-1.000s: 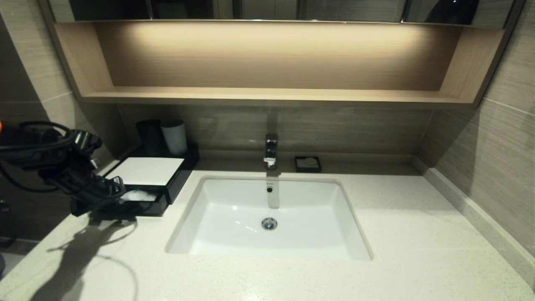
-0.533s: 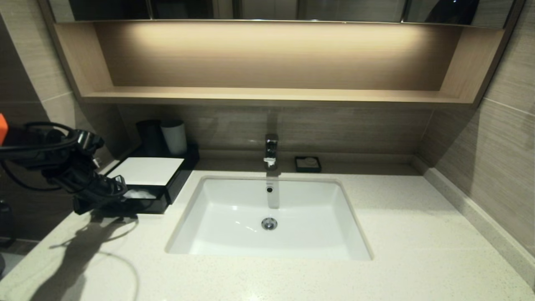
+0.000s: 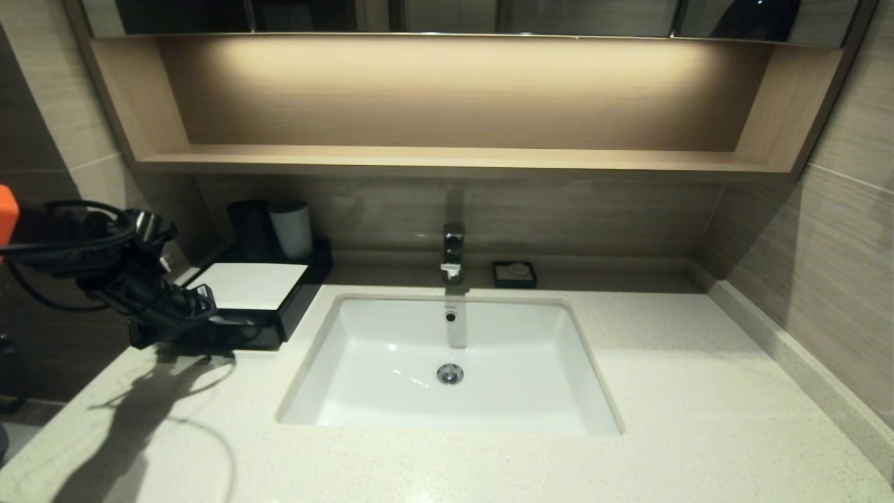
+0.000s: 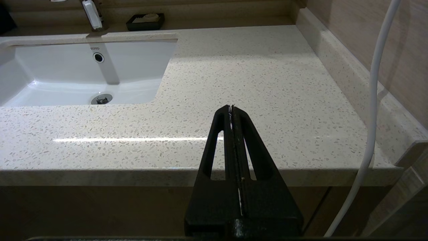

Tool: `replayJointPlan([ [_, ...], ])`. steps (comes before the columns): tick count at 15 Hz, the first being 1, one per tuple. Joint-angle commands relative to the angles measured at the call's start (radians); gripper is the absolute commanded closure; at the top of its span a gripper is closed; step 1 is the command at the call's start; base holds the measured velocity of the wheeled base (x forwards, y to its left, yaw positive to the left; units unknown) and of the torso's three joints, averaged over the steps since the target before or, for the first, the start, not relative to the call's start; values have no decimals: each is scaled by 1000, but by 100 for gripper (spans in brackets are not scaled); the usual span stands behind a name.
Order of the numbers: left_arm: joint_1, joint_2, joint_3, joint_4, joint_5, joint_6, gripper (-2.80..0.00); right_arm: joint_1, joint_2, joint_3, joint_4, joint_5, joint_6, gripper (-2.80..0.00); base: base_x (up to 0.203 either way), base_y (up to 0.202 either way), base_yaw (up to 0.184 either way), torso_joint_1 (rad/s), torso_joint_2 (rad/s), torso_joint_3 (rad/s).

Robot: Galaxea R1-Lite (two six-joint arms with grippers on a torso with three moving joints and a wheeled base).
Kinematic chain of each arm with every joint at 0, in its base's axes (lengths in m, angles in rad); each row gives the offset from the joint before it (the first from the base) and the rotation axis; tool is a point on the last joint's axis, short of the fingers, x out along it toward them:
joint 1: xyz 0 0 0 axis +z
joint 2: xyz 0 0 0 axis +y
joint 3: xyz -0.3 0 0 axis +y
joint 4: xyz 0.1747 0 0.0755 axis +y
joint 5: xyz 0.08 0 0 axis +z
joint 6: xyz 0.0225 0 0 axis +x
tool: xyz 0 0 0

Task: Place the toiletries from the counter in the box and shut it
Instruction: Close the drawer

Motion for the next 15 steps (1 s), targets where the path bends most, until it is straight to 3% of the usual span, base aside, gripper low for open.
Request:
replayJointPlan([
  [1,-1,9,-3,3,-1,-2,0,0,2,0,0,0,0,0,0,0,0,0,0,0],
  [15,-3,27,-25,-14,-2,-3,0,0,0,-1,0,0,0,0,0,0,0,0,0,0],
])
